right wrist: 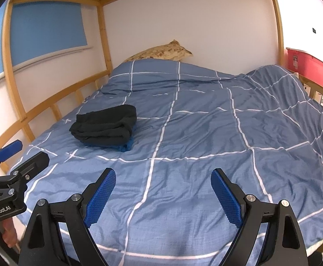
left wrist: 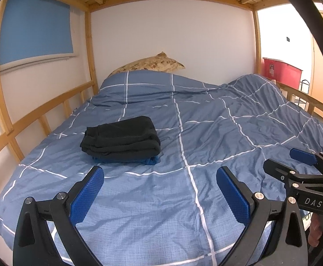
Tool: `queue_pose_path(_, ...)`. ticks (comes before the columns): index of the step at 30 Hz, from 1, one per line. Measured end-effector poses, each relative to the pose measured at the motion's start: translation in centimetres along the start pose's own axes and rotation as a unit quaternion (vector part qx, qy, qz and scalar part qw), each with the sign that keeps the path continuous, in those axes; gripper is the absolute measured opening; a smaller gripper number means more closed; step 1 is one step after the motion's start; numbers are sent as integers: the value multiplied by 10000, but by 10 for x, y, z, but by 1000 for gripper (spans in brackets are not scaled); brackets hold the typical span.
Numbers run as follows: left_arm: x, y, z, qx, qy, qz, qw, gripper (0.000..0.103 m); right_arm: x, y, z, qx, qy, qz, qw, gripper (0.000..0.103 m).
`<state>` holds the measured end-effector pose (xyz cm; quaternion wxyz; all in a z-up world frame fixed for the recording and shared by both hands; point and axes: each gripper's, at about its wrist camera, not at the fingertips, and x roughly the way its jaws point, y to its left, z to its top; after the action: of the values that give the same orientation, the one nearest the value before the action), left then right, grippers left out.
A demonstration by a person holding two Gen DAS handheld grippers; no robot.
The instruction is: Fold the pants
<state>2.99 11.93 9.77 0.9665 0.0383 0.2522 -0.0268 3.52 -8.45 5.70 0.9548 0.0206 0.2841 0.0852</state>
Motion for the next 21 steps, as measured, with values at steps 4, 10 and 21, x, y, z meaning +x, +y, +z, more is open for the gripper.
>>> queue_pose_path(4,-2,0,0,-2,-30,22,10000,103,-1,0,0,-8,-28,3,10000,88)
queue_pose_path(10,-3,0,0,19,-51,55,10000,103,-3,0,0,0,-36,-14,10000,88)
queue_pose_path(21,-7,-4,0,26,-114,133,9998,103,-5,-1,1,-23,-61,-49,10000,88)
